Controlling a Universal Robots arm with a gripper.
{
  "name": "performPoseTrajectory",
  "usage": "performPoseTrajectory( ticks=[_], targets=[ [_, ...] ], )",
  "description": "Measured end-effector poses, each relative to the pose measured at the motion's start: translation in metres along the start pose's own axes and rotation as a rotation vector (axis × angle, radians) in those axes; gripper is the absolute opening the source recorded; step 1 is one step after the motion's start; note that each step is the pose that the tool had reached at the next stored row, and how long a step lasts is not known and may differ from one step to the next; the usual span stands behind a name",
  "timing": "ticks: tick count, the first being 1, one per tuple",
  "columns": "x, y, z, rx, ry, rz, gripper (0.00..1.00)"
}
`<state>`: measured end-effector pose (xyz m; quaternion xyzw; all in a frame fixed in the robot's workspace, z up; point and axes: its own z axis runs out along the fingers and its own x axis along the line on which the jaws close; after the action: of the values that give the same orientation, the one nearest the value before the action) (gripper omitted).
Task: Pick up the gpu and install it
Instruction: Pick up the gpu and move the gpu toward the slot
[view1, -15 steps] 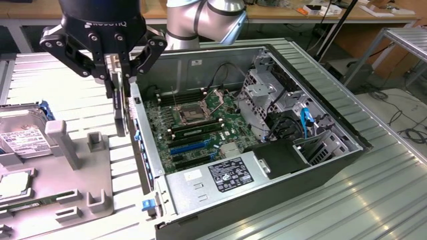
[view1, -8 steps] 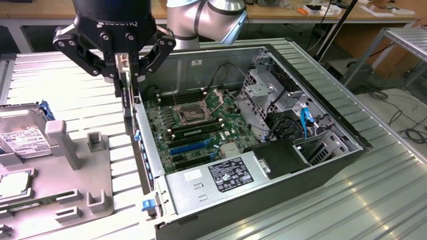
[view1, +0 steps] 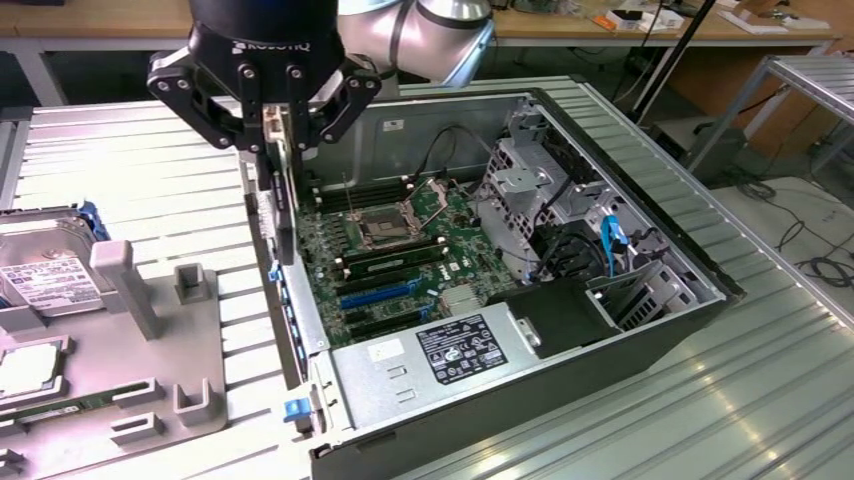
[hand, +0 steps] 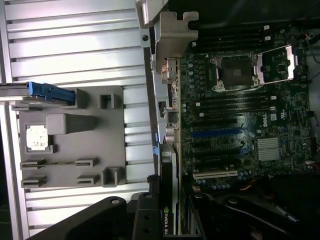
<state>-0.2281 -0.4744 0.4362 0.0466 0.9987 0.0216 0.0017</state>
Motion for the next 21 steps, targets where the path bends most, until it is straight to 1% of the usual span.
performPoseTrajectory(
  ticks=[3, 5, 9, 12, 17, 19, 21],
  targets=[
    [-0.007, 0.0007, 0.0001, 0.0000, 0.0000, 0.000, 0.27],
    [-0.015, 0.0015, 0.0001, 0.0000, 0.0000, 0.000, 0.27],
    [-0.024, 0.0023, 0.0001, 0.0000, 0.0001, -0.001, 0.27],
    [-0.034, 0.0032, 0.0002, -0.0001, 0.0001, -0.002, 0.27],
    [-0.045, 0.0045, 0.0003, -0.0001, 0.0001, -0.002, 0.27],
    [-0.054, 0.0055, 0.0004, -0.0001, 0.0001, -0.002, 0.27],
    [-0.059, 0.0060, 0.0004, 0.0000, 0.0001, -0.002, 0.27]
  ],
)
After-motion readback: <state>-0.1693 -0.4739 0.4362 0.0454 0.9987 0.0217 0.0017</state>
